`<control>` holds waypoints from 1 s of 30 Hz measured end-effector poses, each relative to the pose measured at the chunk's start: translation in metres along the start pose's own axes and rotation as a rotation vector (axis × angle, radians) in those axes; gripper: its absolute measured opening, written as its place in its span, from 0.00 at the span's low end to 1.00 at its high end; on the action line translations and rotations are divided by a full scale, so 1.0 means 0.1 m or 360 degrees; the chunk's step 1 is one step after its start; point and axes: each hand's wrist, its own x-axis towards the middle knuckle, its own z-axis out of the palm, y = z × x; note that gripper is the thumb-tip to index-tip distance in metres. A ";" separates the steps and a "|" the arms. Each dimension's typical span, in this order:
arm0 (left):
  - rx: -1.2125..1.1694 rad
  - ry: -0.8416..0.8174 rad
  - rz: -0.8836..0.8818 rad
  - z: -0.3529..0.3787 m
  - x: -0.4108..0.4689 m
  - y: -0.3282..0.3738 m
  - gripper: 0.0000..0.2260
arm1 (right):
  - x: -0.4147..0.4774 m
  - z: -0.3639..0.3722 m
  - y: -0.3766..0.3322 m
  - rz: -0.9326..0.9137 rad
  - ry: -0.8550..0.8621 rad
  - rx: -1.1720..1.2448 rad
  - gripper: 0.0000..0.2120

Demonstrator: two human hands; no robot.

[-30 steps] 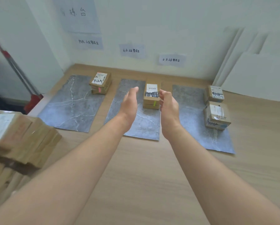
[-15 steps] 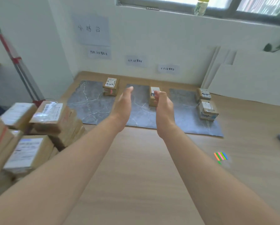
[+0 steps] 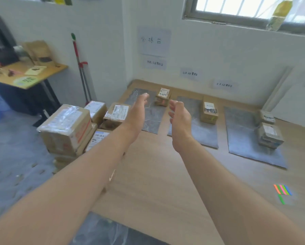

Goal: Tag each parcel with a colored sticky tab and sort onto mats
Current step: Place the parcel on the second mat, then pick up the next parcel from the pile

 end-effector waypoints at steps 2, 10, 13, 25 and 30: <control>-0.0024 0.0077 -0.0005 -0.20 -0.07 -0.03 0.27 | -0.09 0.16 0.06 0.0035 -0.0058 0.0008 0.17; -0.0046 0.0332 -0.0047 -0.97 -0.37 -0.31 0.15 | -0.37 0.72 0.43 0.0146 -0.0312 -0.0065 0.12; 0.0030 0.0380 -0.0059 -1.27 -0.36 -0.48 0.15 | -0.46 0.94 0.59 0.0204 -0.0313 -0.0112 0.14; 0.0120 0.0132 -0.0160 -1.80 -0.30 -1.07 0.16 | -0.65 1.48 1.32 0.0305 -0.0300 -0.0137 0.15; 0.0258 0.0103 -0.0114 -1.82 -0.34 -1.16 0.15 | -0.66 1.58 1.43 0.0442 -0.0282 -0.0189 0.17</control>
